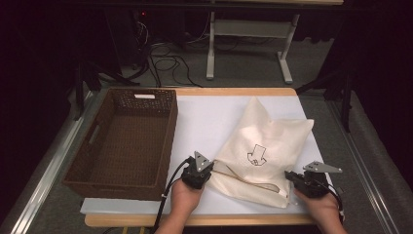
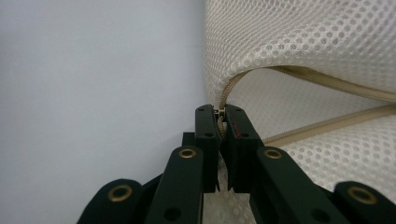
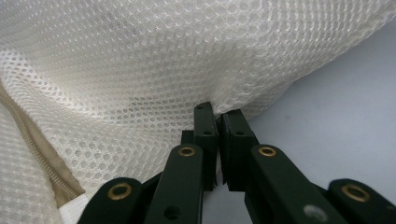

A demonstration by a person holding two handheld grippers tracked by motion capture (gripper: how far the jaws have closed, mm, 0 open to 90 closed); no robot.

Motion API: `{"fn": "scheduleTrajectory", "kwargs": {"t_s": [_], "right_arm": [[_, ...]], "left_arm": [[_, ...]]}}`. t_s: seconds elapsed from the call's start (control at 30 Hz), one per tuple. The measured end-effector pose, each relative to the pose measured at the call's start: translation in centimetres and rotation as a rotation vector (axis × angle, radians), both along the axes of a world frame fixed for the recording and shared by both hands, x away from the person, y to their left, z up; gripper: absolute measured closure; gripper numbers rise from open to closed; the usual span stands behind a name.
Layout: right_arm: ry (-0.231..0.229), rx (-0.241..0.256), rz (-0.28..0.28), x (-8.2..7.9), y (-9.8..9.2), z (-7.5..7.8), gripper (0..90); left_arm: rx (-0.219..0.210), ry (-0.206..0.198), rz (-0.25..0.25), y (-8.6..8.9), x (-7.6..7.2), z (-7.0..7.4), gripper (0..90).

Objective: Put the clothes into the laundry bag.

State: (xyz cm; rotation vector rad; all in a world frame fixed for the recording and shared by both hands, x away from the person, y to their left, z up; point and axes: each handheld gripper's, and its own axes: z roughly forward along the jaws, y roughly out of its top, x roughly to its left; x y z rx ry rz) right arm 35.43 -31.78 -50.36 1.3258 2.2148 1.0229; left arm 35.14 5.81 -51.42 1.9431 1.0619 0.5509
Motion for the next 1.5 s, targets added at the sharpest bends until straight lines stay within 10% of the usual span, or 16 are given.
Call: {"fn": "scheduleTrajectory", "kwargs": {"t_s": [0.57,0.83,1.0,1.07,1.17,1.3,1.5], "right_arm": [[-0.025,-0.015,-0.015,6.5,-1.7,0.0,86.3],[-0.11,-0.02,0.004,3.0,-2.4,2.3,73.6],[-0.173,0.023,0.058,0.1,-1.5,4.2,75.4],[-0.179,0.045,0.086,-1.0,-0.7,3.8,77.6],[-0.154,0.062,0.109,-1.7,0.1,2.3,83.6],[-0.129,0.008,0.11,-1.6,0.4,1.6,89.6],[-0.05,-0.039,0.115,-1.2,0.4,0.0,89.9]], "left_arm": [[0.039,-0.043,-0.129,-3.5,-4.4,-0.3,82.3],[0.005,-0.078,-0.116,-2.3,-4.3,1.5,57.4],[-0.093,-0.09,-0.078,-0.3,-4.2,1.5,50.5],[-0.11,-0.066,-0.06,0.6,-3.9,1.0,54.1],[-0.026,-0.069,-0.054,1.0,-3.3,0.6,62.7],[0.031,0.042,-0.044,0.7,-2.3,-0.8,89.6],[0.048,0.094,-0.094,-0.2,-3.1,-0.9,89.8]]}}
